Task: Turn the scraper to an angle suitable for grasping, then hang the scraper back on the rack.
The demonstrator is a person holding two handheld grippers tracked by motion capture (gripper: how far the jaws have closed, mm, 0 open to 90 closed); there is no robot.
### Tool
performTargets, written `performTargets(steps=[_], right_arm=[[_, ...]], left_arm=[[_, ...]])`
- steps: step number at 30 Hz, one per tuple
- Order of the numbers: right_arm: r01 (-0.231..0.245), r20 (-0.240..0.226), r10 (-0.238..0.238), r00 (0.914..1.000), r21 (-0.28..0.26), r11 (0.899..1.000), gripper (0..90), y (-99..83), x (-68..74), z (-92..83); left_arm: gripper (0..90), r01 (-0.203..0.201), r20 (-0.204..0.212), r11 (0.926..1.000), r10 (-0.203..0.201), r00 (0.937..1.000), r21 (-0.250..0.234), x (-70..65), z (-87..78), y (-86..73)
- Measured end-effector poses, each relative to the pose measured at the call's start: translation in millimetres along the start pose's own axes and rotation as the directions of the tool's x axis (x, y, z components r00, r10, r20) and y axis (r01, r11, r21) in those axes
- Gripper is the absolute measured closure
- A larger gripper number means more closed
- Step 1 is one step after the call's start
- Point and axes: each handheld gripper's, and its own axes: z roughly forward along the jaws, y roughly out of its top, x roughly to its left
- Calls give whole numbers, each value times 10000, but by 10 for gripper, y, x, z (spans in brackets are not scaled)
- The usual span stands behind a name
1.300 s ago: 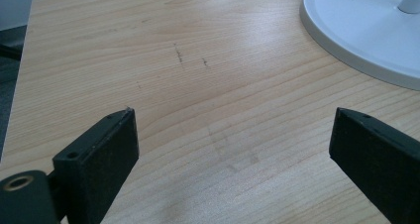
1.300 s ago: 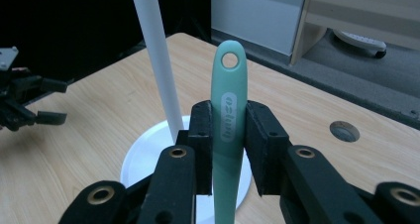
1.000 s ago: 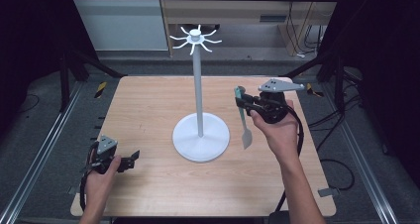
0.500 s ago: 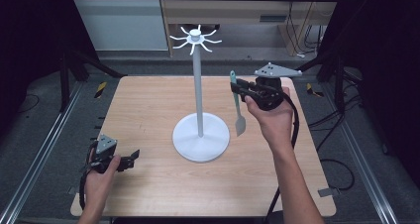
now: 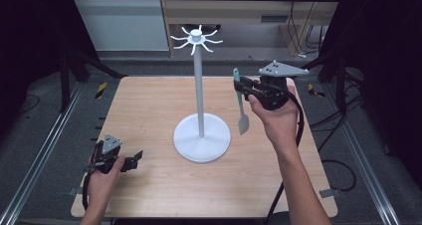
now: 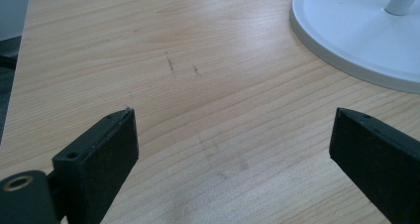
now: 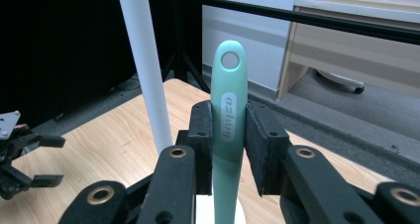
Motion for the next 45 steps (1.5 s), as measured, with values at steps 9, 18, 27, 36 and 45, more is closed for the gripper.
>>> performTargets(steps=[9,18,27,36,45], right_arm=[[86,50,-86,10000,-178,9998,742,6,28,-75],[143,-64,-147,9999,-492,9987,741,90,98,-92],[207,-187,-221,9996,-721,9972,742,166,156,-93],[394,-338,-435,9985,-1124,9929,741,300,278,-119],[712,-397,-772,9962,-1348,9883,741,442,413,-134]], left_arm=[[46,-13,-123,10000,12,9999,-61,1,-44,-11],[46,33,-152,10000,-34,9999,-92,19,-65,-10],[46,41,-159,9999,-43,9999,-123,15,-76,-15],[46,30,-165,9999,-31,9999,-100,13,-78,-16],[47,-8,-129,10000,7,9999,-46,6,-78,-16]])
